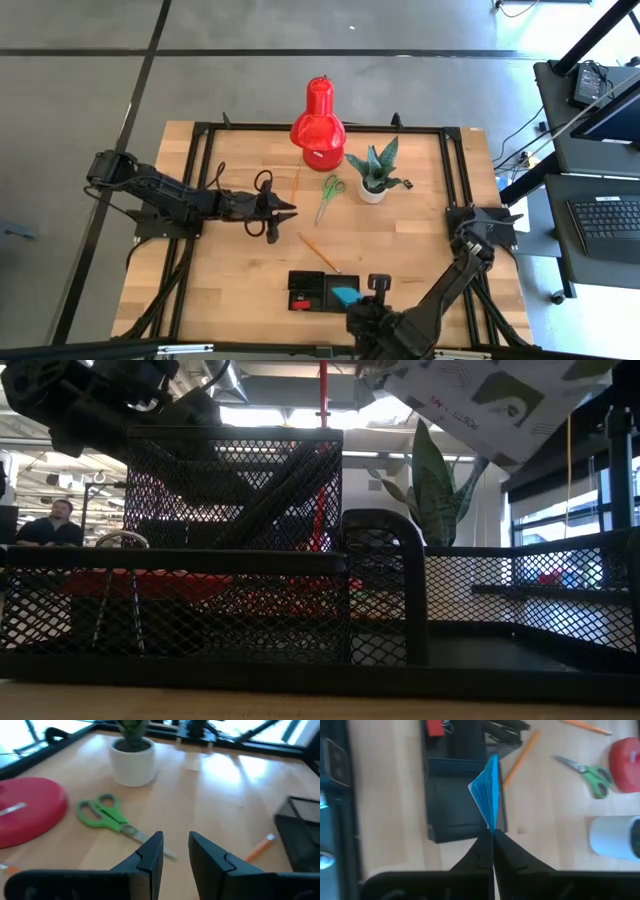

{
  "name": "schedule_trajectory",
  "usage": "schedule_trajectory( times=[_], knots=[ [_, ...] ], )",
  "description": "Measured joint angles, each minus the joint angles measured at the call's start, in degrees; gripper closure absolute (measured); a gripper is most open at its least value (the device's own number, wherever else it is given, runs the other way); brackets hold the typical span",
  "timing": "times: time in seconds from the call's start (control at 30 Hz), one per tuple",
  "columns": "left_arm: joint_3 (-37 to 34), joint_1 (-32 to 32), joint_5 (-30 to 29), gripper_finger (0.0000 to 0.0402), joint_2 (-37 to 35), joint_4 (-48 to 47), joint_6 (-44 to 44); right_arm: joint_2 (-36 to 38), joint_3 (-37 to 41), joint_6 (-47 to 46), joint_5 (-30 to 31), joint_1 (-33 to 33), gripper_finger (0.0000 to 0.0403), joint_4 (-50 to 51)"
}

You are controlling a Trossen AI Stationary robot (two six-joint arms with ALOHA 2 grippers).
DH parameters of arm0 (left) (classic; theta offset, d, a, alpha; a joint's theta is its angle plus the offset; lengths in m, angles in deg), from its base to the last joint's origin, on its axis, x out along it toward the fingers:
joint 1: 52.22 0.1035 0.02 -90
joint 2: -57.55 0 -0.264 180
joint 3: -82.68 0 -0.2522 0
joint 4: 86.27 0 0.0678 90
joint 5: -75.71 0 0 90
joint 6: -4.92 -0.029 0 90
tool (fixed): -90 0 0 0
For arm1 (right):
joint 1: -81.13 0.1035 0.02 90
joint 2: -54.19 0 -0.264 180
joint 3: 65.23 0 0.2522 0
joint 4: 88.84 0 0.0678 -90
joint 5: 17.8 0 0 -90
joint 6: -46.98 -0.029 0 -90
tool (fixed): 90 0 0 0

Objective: Pick and place office supplies into organizer
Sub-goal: Put the blue sticky note pad into the desk organizer

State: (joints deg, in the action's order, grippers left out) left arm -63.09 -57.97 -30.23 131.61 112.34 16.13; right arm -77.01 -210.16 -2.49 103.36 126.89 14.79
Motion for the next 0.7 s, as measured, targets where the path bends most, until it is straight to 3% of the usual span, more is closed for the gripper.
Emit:
schedule_trajectory(
  times=[0.2,0.7],
  knots=[
    [-0.02,-0.91,0.56,0.0315,0.0,-0.1,-4.67,-2.59,-2.14,0.22,-1.19,-1.17,0.0403,0.08],
    [-0.02,-0.91,0.56,0.0315,0.0,-0.49,-4.15,-8.61,-2.08,4.61,-5.83,-5.14,0.0403,0.06]
  ],
)
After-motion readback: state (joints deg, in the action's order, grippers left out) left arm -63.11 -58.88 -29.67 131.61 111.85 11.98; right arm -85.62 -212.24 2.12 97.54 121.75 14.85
